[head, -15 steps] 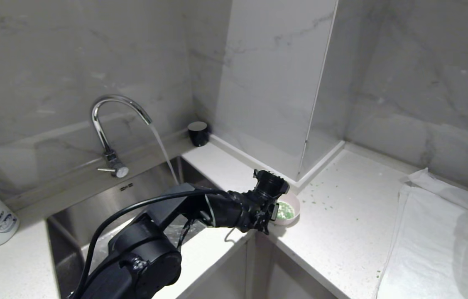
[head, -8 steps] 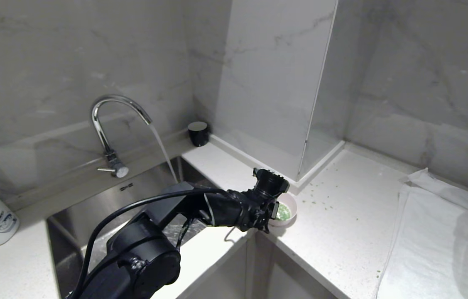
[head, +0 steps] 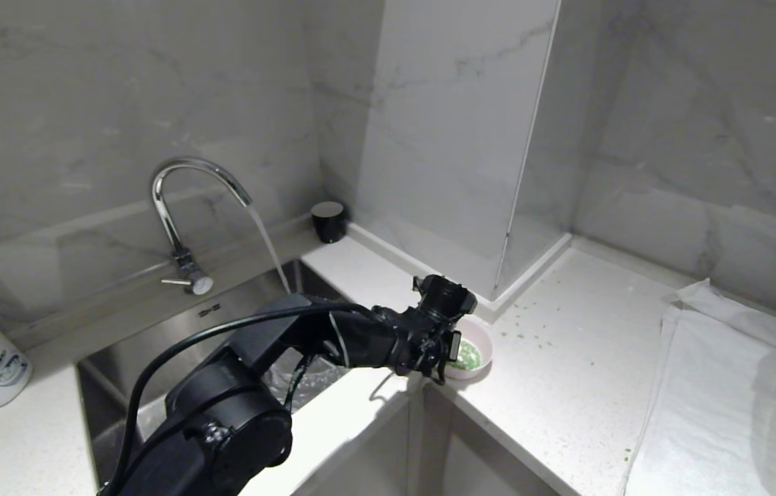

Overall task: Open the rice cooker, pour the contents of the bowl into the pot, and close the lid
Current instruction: Pick up the bowl on the table, then fill a bowl with water from the tap

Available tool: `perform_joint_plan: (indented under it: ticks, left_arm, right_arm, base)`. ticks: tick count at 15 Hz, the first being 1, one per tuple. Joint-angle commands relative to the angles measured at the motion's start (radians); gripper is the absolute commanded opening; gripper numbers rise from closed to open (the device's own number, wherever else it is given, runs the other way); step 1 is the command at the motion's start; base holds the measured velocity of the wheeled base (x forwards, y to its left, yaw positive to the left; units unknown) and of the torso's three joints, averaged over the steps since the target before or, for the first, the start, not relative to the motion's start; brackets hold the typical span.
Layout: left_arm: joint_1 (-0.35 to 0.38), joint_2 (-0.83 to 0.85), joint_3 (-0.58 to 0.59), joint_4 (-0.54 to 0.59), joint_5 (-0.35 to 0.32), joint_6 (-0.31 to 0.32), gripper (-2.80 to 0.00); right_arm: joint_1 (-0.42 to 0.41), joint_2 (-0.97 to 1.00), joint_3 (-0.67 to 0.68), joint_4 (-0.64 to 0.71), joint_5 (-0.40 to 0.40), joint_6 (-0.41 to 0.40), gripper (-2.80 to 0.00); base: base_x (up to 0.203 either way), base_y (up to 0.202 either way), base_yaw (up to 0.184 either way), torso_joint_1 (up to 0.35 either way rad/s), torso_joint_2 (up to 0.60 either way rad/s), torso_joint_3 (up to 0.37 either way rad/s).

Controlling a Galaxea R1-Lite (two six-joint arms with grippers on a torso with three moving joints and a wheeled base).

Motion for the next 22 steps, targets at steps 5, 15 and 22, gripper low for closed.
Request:
perform_joint_plan:
  ticks: [5, 15, 22]
  left_arm:
    - [0.079, -0.125, 0.061, 0.093, -0.048, -0.15, -2.8]
    - [0.161, -0.29, 0.293, 0.101, -0.108, -0.318, -2.8]
    - [0.346, -0.397, 0.48, -0.004, -0.102, -0.367, -2.8]
  right_arm:
    - [0.0, 0.001, 0.002, -0.001, 0.0, 0.0, -2.8]
    - [0.0, 0.001, 0.002, -0.001, 0.0, 0.0, -2.8]
    - [0.0, 0.001, 0.002, -0.001, 0.0, 0.0, -2.8]
  base:
    - [0.0, 0.0, 0.0, 0.0, 0.0, 0.0]
    - [0.0, 0.0, 0.0, 0.0, 0.0, 0.0]
    - [0.0, 0.0, 0.0, 0.0, 0.0, 0.0]
